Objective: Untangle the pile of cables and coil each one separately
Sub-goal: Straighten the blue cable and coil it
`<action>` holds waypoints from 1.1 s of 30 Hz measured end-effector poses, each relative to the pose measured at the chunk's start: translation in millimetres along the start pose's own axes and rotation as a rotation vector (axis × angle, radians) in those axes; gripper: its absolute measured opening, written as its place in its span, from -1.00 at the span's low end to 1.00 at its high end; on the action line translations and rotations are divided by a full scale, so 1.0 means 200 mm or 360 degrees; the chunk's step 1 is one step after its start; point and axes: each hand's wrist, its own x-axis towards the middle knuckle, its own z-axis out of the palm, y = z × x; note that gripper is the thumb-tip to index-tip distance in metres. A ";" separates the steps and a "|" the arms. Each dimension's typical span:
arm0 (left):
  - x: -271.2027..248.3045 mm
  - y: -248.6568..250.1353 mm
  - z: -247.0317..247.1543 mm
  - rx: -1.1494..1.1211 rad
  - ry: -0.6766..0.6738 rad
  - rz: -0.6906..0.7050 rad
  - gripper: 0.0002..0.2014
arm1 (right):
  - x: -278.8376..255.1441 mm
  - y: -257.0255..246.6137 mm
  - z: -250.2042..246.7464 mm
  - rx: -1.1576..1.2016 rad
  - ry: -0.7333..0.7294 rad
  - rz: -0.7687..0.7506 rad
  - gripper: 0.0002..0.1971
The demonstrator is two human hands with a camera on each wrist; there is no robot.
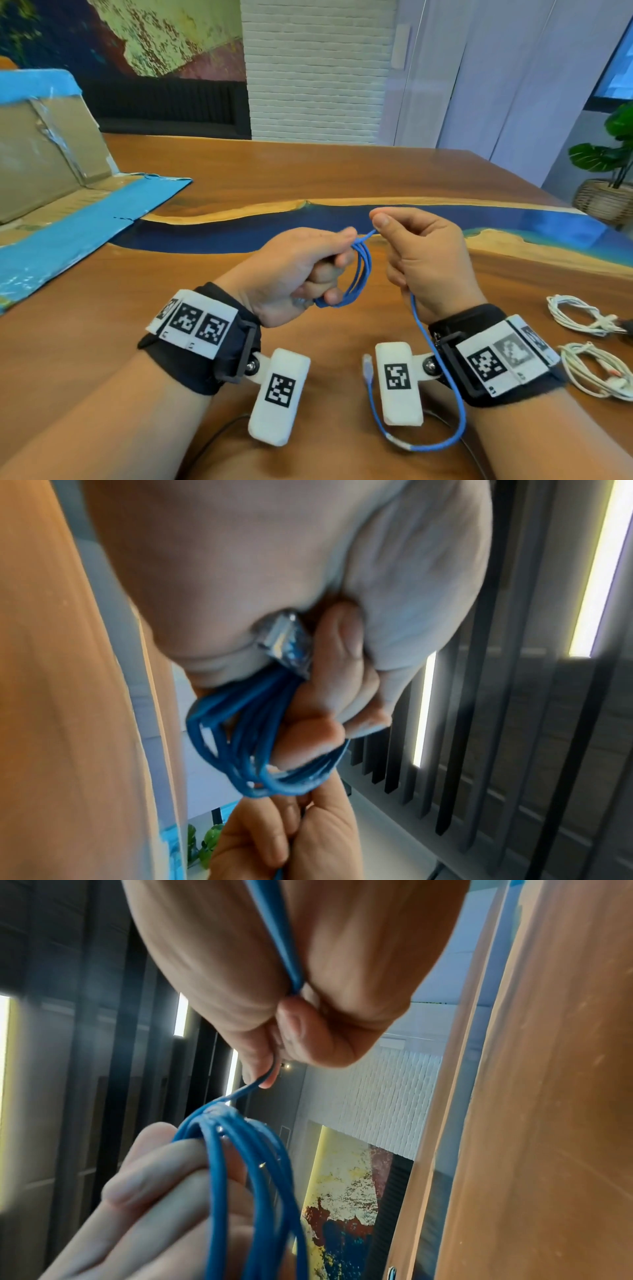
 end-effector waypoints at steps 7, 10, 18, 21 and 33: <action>0.04 0.02 -0.04 -0.0851 0.0133 0.0372 -0.63 | -0.05 0.02 0.06 -0.0179 -0.0395 0.0167 -0.70; 0.08 0.01 -0.04 -0.0889 0.0400 0.0547 -0.62 | -0.08 0.02 0.09 -0.0296 -0.0723 0.0323 -0.44; 0.10 -0.03 -0.10 0.0122 0.0954 0.0520 -0.78 | -0.17 0.00 0.17 -0.0414 -0.1097 0.0295 -0.57; 0.10 -0.03 -0.11 0.0413 0.0863 0.0333 -0.76 | -0.15 -0.04 0.14 -0.0348 -0.0900 0.0116 -0.81; 0.02 -0.02 -0.03 0.0515 0.0158 0.0151 -0.56 | -0.07 -0.09 0.04 -0.0120 -0.0447 -0.0149 -0.91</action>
